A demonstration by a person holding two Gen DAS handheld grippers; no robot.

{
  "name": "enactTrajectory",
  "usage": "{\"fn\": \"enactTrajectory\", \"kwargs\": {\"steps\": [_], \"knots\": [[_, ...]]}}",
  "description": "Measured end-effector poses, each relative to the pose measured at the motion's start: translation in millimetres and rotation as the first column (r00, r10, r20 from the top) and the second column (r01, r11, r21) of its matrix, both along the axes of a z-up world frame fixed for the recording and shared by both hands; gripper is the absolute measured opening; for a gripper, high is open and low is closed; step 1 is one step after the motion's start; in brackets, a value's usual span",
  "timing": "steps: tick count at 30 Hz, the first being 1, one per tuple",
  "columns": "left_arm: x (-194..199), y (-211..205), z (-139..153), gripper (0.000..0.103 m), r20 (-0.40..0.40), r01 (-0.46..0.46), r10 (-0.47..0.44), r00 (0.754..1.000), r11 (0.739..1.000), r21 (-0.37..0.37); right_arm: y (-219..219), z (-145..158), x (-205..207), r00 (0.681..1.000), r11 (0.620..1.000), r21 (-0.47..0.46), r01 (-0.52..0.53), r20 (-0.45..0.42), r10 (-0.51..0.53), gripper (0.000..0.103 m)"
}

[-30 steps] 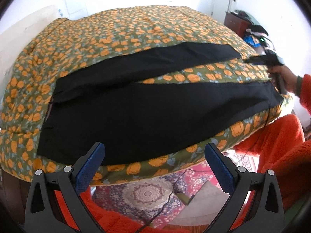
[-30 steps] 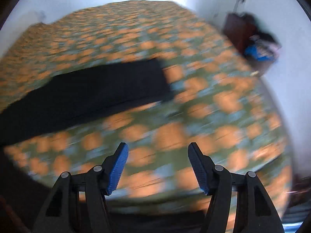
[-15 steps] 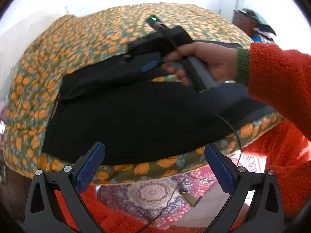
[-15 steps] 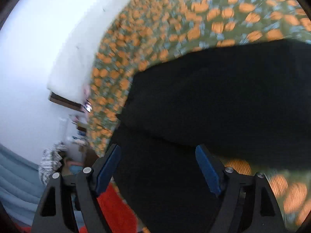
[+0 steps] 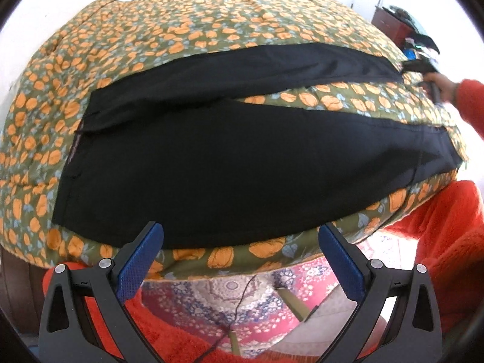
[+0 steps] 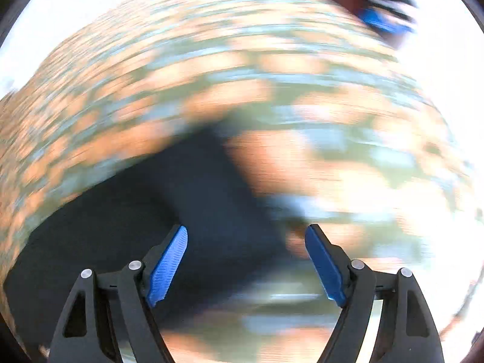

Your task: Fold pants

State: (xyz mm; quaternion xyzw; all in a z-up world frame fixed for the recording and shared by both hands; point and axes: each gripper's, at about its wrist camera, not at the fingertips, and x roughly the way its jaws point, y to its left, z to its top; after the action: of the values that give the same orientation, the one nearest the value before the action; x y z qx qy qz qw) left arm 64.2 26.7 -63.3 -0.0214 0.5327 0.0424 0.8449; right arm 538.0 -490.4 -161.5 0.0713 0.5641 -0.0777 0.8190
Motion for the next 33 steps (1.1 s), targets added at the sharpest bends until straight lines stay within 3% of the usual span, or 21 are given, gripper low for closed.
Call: {"fn": "enactTrajectory", "kwargs": {"steps": [1, 3, 5, 7, 9, 11, 13, 15, 17, 18, 19, 20, 21, 22, 23, 24, 25, 27, 29, 31, 33], "knots": [[5, 1, 0, 0.102, 0.008, 0.015, -0.016, 1.0, 1.0, 0.019, -22, 10, -13, 0.999, 0.999, -0.027, 0.032, 0.035, -0.031, 0.08], [20, 0, -4, 0.102, 0.036, 0.054, -0.057, 0.998, 0.995, 0.082, -41, 33, -45, 0.992, 1.0, 0.025, -0.001, 0.125, -0.002, 0.08], [41, 1, -12, 0.102, 0.065, 0.072, -0.08, 0.995, 0.991, 0.117, -26, 51, -87, 0.982, 0.983, 0.147, -0.109, 0.172, 0.083, 0.08], [65, 2, -27, 0.102, 0.074, 0.069, -0.076, 0.994, 0.993, 0.091, 6, 63, -138, 0.961, 0.921, 0.299, -0.247, 0.197, 0.194, 0.084], [85, 2, -44, 0.102, 0.067, 0.045, -0.048, 0.997, 0.998, 0.051, 66, 67, -209, 0.909, 0.787, 0.455, -0.417, 0.218, 0.356, 0.087], [103, -3, -71, 0.102, 0.033, 0.017, -0.018, 0.999, 1.0, 0.02, 112, 57, -269, 0.848, 0.675, 0.522, -0.521, 0.223, 0.482, 0.087], [110, -8, -97, 0.102, -0.032, -0.002, 0.004, 0.999, 0.999, 0.034, 150, 37, -311, 0.808, 0.634, 0.534, -0.559, 0.179, 0.561, 0.087], [106, -8, -113, 0.103, -0.075, -0.005, 0.009, 0.997, 0.998, 0.056, 157, 12, -335, 0.82, 0.69, 0.492, -0.531, 0.091, 0.565, 0.086], [90, 1, -112, 0.103, -0.05, -0.003, 0.005, 0.999, 0.999, 0.044, 122, 9, -340, 0.883, 0.751, 0.486, -0.447, 0.108, 0.456, 0.084], [84, 6, -111, 0.103, -0.056, -0.012, 0.014, 0.998, 0.999, 0.05, 97, 13, -338, 0.922, 0.792, 0.48, -0.377, 0.113, 0.37, 0.084], [80, 12, -111, 0.103, -0.062, -0.027, 0.03, 0.998, 0.998, 0.053, 56, 17, -337, 0.968, 0.863, 0.439, -0.249, 0.107, 0.225, 0.084], [74, 20, -111, 0.103, -0.067, -0.051, 0.054, 0.996, 0.997, 0.051, 22, 17, -337, 0.99, 0.911, 0.392, -0.13, 0.1, 0.098, 0.084], [72, 26, -112, 0.103, -0.069, -0.072, 0.076, 0.995, 0.996, 0.051, -4, 19, -337, 0.996, 0.933, 0.358, -0.04, 0.093, 0.007, 0.084], [69, 35, -112, 0.103, -0.073, -0.107, 0.111, 0.991, 0.993, 0.057, -38, 19, -341, 0.986, 0.937, 0.333, 0.107, 0.083, -0.142, 0.084], [67, 43, -111, 0.103, -0.074, -0.139, 0.144, 0.987, 0.988, 0.063, -68, 16, -349, 0.955, 0.879, 0.412, 0.238, 0.067, -0.29, 0.084], [64, 51, -109, 0.103, -0.068, -0.173, 0.177, 0.982, 0.983, 0.065, -83, 12, -355, 0.926, 0.802, 0.52, 0.294, 0.051, -0.373, 0.083], [60, 59, -103, 0.102, -0.046, -0.211, 0.215, 0.976, 0.975, 0.067, -88, 14, -359, 0.91, 0.763, 0.562, 0.318, 0.044, -0.412, 0.084], [55, 69, -95, 0.102, 0.0, -0.256, 0.256, 0.967, 0.964, 0.066, -65, 39, -365, 0.919, 0.859, 0.434, 0.272, 0.147, -0.366, 0.086], [53, 76, -91, 0.102, 0.033, -0.284, 0.282, 0.959, 0.957, 0.067, -16, 71, -367, 0.932, 0.953, 0.262, 0.152, 0.284, -0.227, 0.089], [53, 78, -99, 0.102, 0.04, -0.292, 0.289, 0.956, 0.954, 0.068, 31, 82, -374, 0.925, 0.98, 0.196, 0.013, 0.37, -0.086, 0.093], [51, 78, -113, 0.102, 0.024, -0.282, 0.281, 0.96, 0.956, 0.085, 95, 87, -373, 0.908, 0.966, 0.171, -0.195, 0.404, 0.112, 0.096]]}}
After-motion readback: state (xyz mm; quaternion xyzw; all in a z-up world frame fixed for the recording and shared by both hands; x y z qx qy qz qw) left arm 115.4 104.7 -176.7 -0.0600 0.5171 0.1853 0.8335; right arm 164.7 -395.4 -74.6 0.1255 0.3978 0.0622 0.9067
